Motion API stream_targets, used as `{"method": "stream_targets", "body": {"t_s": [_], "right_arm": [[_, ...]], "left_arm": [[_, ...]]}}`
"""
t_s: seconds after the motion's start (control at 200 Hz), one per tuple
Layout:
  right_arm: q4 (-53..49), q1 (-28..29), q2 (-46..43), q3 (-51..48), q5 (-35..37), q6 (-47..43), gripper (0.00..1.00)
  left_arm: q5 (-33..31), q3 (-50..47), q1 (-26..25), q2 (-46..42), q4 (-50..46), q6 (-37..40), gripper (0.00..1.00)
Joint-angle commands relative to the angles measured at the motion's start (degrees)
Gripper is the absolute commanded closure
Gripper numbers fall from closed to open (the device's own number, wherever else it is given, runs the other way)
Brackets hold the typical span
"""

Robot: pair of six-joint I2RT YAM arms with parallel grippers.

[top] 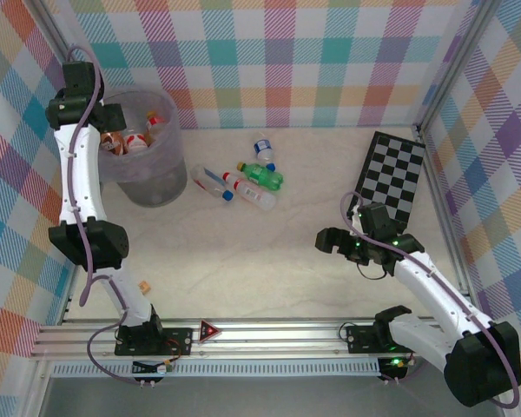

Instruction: Put the plastic bottles in the bin

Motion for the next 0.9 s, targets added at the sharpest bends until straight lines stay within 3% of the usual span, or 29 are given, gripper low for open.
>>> {"method": "stream_targets", "body": {"t_s": [0.0,0.165,0.445,0.895], "right_arm": [[1.0,-0.3,0.6,0.1,-1.3,0.0,0.05],[1.1,-0.3,0.8,0.0,-1.3,0.1,0.05],[2.1,-0.3,1.5,-0.6,-1.6,0.3,0.04],[2.8,-0.3,2.1,-0.6,-2.0,0.2,0.04]], "left_arm": [[-0.2,-2.1,-0.7,0.0,1.5,-0.2,0.39],[-0.6,-5.6,-0.7,2.5,2.4,-1.0,0.48],[2.9,-13.5,-0.7,2.8,7.3,-1.7,0.48],[2.2,-5.2,-0.7,2.4,4.8,-0.3,0.25]]}}
